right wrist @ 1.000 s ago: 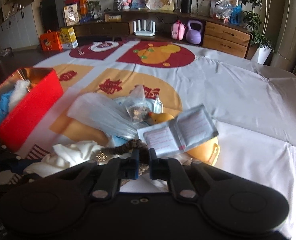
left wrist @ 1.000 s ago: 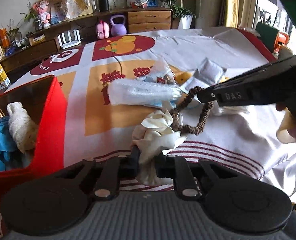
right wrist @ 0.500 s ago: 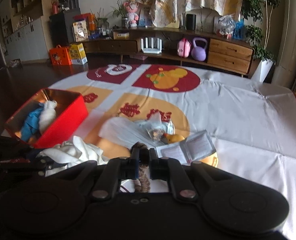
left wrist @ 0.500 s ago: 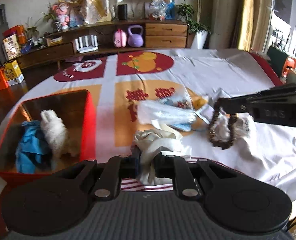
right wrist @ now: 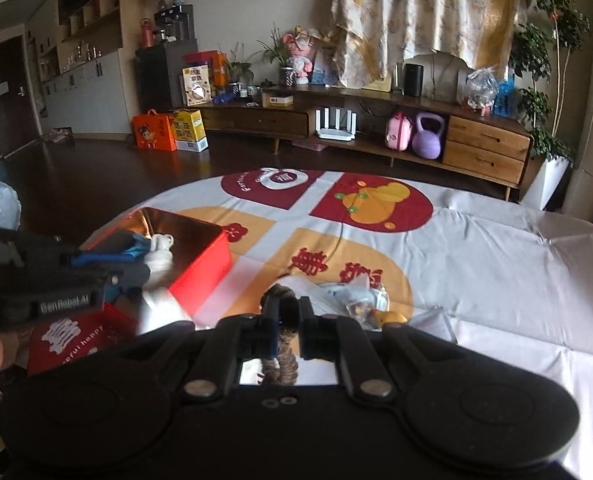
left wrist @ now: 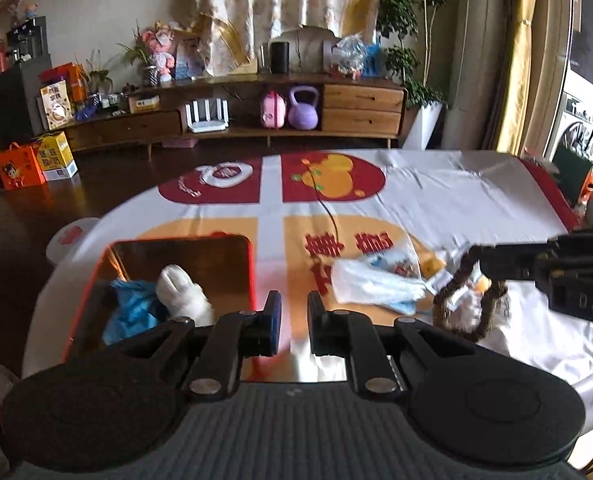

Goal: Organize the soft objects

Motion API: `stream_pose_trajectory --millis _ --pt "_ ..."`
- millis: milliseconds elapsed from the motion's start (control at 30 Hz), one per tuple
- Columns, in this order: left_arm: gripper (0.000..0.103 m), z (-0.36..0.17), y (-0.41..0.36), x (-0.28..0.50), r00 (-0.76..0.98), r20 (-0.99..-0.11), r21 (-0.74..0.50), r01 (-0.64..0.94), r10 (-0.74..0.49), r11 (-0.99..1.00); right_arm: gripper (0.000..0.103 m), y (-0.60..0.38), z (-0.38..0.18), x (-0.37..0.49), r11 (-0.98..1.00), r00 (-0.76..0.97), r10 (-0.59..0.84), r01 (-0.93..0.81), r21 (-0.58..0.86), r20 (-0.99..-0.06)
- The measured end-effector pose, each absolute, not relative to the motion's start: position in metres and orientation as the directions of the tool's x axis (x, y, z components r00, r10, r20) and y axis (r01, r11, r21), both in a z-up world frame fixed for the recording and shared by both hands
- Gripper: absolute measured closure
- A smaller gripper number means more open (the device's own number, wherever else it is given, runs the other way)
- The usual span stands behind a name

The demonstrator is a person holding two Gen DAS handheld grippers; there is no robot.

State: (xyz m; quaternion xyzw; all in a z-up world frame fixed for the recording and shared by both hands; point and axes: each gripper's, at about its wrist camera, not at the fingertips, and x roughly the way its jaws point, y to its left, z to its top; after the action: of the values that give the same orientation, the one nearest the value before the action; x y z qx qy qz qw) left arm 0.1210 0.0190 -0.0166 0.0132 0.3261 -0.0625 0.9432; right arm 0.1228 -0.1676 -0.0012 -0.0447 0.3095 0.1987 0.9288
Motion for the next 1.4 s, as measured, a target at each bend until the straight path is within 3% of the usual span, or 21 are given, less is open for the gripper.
stream_pose_trajectory --millis 400,433,500,567,633,1200,1300,1367,1400 --pt "0.088 -0.054 0.026 0.115 0.697 -0.705 -0.03 0.152 -0.129 0.988 0.095 -0.16 -0.008 0.123 0.914 0.714 0.344 -0.404 0.043 -0.61" --pt "0.084 -0.061 0.024 0.115 0.685 -0.718 -0.024 0.154 -0.125 0.988 0.095 -0.16 -0.01 0.123 0.913 0.712 0.345 -0.405 0.044 -0.611" --pt "0.066 -0.072 0.02 0.114 0.668 -0.733 -0.025 0.158 -0.126 0.987 0.095 -0.16 -0.012 0.123 0.914 0.71 0.344 -0.404 0.045 -0.615" --pt "0.021 -0.081 0.017 0.111 0.666 -0.733 -0.032 0.169 -0.138 0.985 0.095 -0.16 -0.014 0.124 0.913 0.705 0.346 -0.406 0.048 -0.619" --pt "0.014 -0.087 0.012 0.109 0.681 -0.719 -0.022 0.177 -0.138 0.984 0.095 -0.16 -0.017 0.125 0.912 0.702 0.346 -0.407 0.049 -0.622" --pt "0.015 -0.141 -0.018 0.142 0.571 -0.818 0.029 0.159 -0.068 0.987 0.095 -0.168 -0.033 0.138 0.915 0.678 0.342 -0.399 0.064 -0.651" --pt "0.024 -0.141 -0.018 0.14 0.582 -0.81 0.021 0.159 -0.077 0.987 0.095 -0.17 -0.034 0.139 0.915 0.677 0.34 -0.398 0.065 -0.653" --pt "0.043 -0.139 -0.019 0.139 0.591 -0.802 0.022 0.168 -0.083 0.986 0.095 -0.17 -0.035 0.14 0.916 0.675 0.339 -0.396 0.066 -0.655" --pt "0.046 -0.138 -0.018 0.139 0.593 -0.801 0.021 0.165 -0.082 0.986 0.095 -0.17 -0.035 0.14 0.917 0.675 0.338 -0.394 0.066 -0.656"
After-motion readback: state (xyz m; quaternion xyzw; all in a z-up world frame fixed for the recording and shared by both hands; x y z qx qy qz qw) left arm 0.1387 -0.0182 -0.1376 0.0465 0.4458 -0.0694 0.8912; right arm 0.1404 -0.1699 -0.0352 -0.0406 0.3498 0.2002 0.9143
